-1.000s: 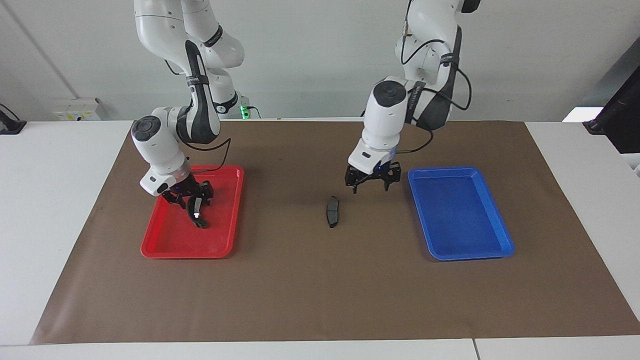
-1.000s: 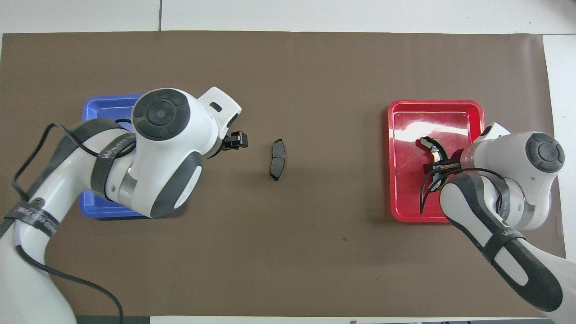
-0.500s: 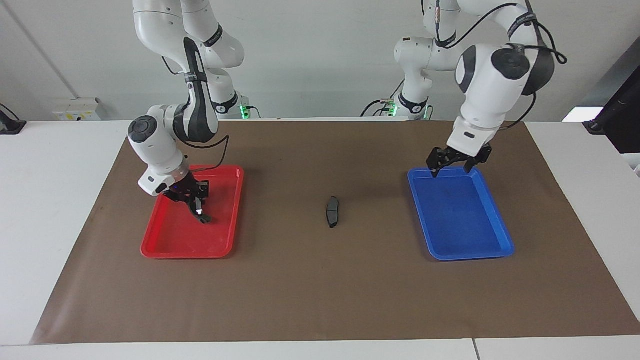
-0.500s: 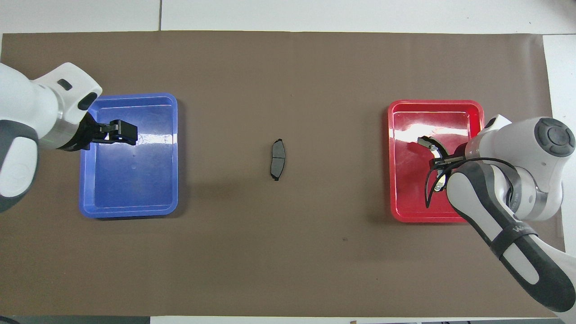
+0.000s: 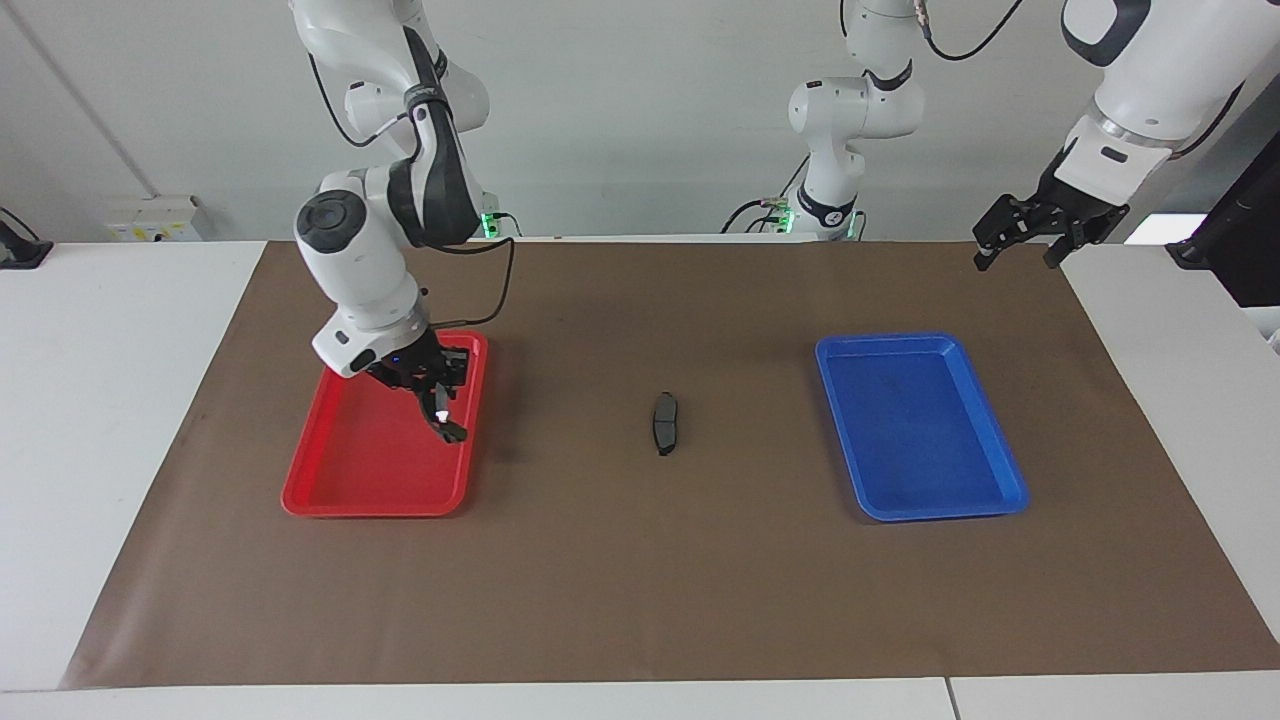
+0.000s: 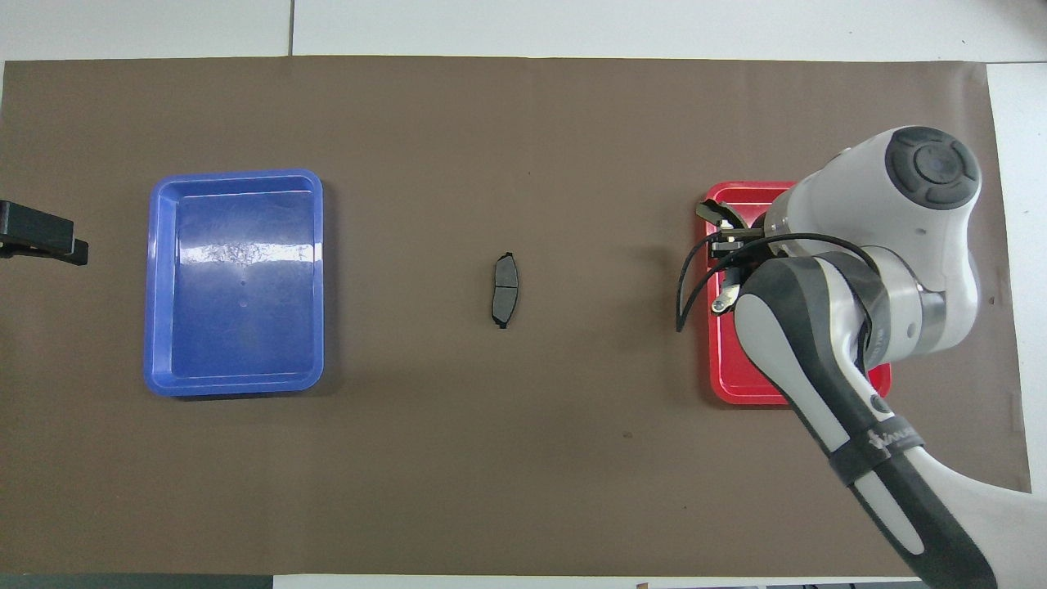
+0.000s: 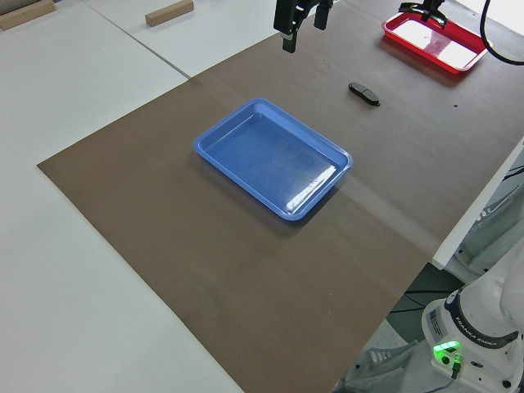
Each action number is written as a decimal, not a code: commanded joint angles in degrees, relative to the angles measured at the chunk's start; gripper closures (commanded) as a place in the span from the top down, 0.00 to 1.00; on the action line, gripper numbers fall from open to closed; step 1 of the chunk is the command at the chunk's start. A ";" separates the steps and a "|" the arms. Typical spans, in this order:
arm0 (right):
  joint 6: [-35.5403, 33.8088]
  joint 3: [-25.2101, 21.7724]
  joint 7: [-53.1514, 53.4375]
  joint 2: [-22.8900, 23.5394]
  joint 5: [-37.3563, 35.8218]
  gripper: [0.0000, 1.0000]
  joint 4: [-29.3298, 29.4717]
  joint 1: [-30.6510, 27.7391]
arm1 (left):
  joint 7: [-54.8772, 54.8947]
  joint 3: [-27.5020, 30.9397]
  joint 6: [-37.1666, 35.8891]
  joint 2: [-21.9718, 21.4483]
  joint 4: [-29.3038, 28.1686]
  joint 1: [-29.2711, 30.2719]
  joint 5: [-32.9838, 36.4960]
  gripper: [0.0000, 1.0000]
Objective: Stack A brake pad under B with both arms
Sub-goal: 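Lift the curved brake pad and carry it toward the flat pad with the right gripper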
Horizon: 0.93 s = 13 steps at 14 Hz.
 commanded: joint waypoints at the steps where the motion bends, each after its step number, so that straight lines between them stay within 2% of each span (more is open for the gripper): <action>1: -0.64 0.06 10.83 3.83 -0.55 0.00 4.22 5.17 | 2.45 -0.52 -3.38 1.97 2.69 2.31 -0.87 1.00; 3: -0.99 0.06 15.41 7.95 -0.37 0.00 8.69 9.21 | 2.72 -0.61 -1.54 0.39 -0.57 1.70 -0.78 1.00; 5: -0.38 0.06 17.88 11.91 -0.37 0.00 12.13 13.25 | 2.02 -0.61 -1.36 0.03 -1.19 1.61 -0.78 1.00; 9: 3.92 -0.02 25.43 15.26 -0.63 0.00 12.94 17.66 | 2.28 -0.61 -1.61 -0.05 -1.46 1.87 -0.60 1.00; 13: 8.32 0.06 27.74 17.73 -0.72 0.00 12.94 18.46 | 2.63 -0.61 -1.97 -1.19 -3.03 2.05 -0.25 1.00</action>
